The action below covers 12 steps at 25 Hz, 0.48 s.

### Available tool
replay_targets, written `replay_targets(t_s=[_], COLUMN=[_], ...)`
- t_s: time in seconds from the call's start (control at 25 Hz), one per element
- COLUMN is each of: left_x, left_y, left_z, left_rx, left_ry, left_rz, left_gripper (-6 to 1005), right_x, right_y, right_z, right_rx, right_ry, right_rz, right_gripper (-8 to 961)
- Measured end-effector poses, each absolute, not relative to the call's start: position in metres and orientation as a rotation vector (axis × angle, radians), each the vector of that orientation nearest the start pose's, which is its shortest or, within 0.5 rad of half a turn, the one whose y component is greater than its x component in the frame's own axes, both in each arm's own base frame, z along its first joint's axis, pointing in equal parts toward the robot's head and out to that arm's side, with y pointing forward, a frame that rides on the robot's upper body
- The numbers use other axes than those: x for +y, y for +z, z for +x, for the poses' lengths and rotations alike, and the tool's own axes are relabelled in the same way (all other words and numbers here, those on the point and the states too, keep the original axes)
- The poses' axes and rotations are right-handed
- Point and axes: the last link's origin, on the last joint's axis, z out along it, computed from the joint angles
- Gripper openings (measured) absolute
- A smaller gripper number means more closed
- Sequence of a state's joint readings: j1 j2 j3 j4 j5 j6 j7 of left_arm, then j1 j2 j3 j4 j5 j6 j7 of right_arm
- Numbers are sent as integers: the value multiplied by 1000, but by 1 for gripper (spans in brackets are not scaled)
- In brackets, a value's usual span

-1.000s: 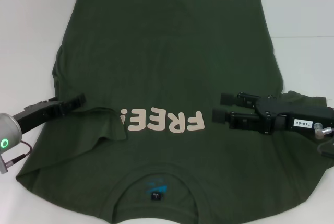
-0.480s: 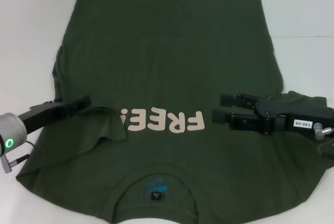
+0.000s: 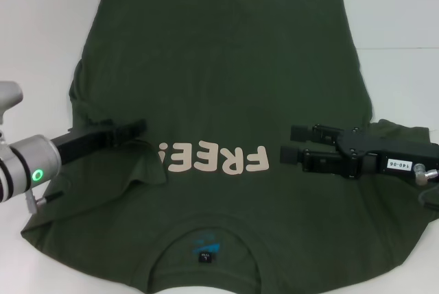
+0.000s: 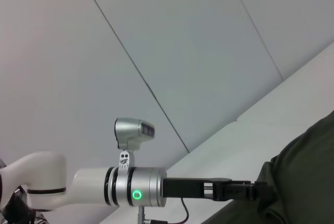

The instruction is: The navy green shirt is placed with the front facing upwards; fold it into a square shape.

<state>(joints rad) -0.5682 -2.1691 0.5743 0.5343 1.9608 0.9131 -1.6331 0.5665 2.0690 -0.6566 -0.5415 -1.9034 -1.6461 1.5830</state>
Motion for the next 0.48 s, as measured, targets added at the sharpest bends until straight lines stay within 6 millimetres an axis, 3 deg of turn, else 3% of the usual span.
replay_targets(t_s=[0.48], left_x=[375], left_y=[-21], left_z=[-317], left_rx=[-1222], left_ry=[-578], left_rz=[-2017], left_gripper=[908], right_x=[326], right_y=[-4], right_z=[244], right_rx=[973], right_ry=[1004], right_rz=[-2695], right_gripper=[883])
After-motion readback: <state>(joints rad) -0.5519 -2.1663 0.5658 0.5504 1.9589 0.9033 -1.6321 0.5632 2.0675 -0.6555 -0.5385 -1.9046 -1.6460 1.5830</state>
